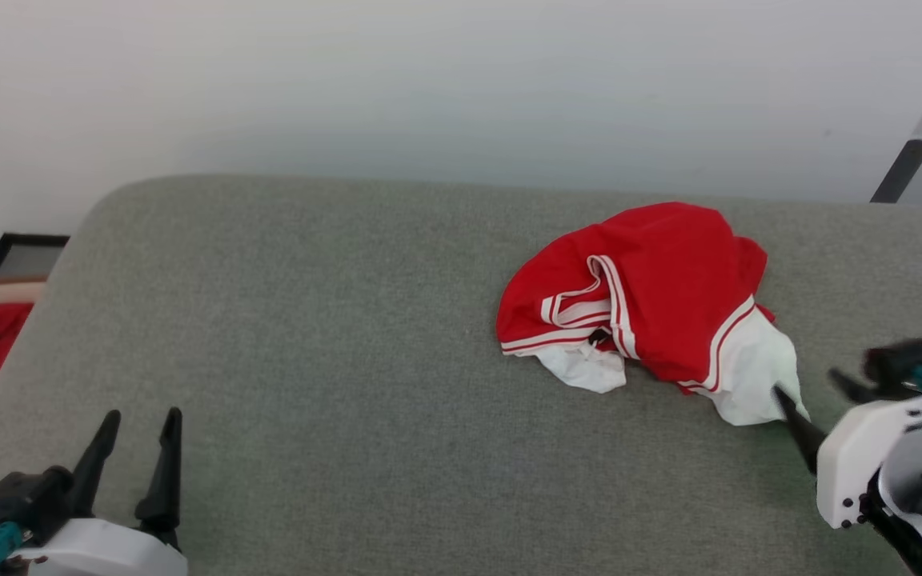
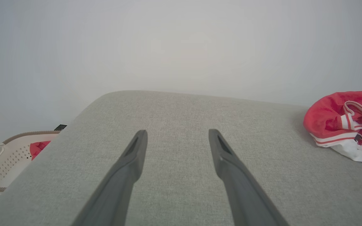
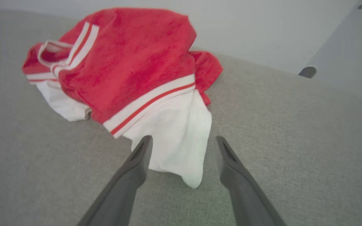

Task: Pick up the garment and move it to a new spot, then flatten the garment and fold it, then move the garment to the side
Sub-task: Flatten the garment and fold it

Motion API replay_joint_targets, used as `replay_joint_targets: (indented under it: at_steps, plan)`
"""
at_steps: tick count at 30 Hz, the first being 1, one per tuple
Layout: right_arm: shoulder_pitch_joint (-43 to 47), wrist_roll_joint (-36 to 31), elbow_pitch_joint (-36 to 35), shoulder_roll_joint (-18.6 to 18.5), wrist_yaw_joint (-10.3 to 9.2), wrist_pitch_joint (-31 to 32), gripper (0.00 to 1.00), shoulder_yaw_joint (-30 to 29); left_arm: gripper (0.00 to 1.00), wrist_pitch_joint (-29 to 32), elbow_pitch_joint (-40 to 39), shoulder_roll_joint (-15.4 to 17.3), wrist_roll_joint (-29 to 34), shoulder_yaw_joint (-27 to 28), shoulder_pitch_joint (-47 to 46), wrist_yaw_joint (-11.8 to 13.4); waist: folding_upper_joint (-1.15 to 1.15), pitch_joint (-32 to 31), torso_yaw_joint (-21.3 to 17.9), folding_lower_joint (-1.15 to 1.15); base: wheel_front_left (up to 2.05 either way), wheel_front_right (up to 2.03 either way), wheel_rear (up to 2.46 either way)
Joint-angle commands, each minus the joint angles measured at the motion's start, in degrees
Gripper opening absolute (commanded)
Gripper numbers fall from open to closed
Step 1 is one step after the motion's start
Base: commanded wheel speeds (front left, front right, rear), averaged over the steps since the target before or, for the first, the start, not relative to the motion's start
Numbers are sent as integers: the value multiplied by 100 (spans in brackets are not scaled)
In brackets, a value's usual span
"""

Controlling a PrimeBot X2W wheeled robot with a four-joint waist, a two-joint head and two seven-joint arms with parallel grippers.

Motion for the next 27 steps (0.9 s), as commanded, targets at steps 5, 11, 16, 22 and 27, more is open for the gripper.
replay_joint_targets:
  at_steps: [5, 11, 16, 22, 27]
  plan:
    - [-632, 828, 105, -689, -5, 1768, 100, 752, 100, -2, 4, -170, 93, 38, -174, -63, 0, 342, 183, 0, 0, 0, 0]
    - [-1243, 1200, 314, -1050, -5, 2796, 100, 846, 100, -2, 33, -308, 143, 55, -366, -97, 0, 646, 335, 0, 0, 0, 0]
    - [-1460, 1116, 534, -992, -5, 3034, 100, 824, 100, -2, 41, -373, 172, 75, -465, -114, 0, 811, 381, 0, 0, 0, 0]
    - [-1480, 1018, 843, -850, -5, 3247, 71, 1020, 100, -2, 65, -480, 178, 38, -555, -111, 0, 921, 408, 0, 0, 0, 0]
    - [-1473, 1049, 926, -835, -5, 3068, 0, 1012, 100, -2, 72, -490, 129, 30, -559, -110, 0, 955, 369, 0, 0, 0, 0]
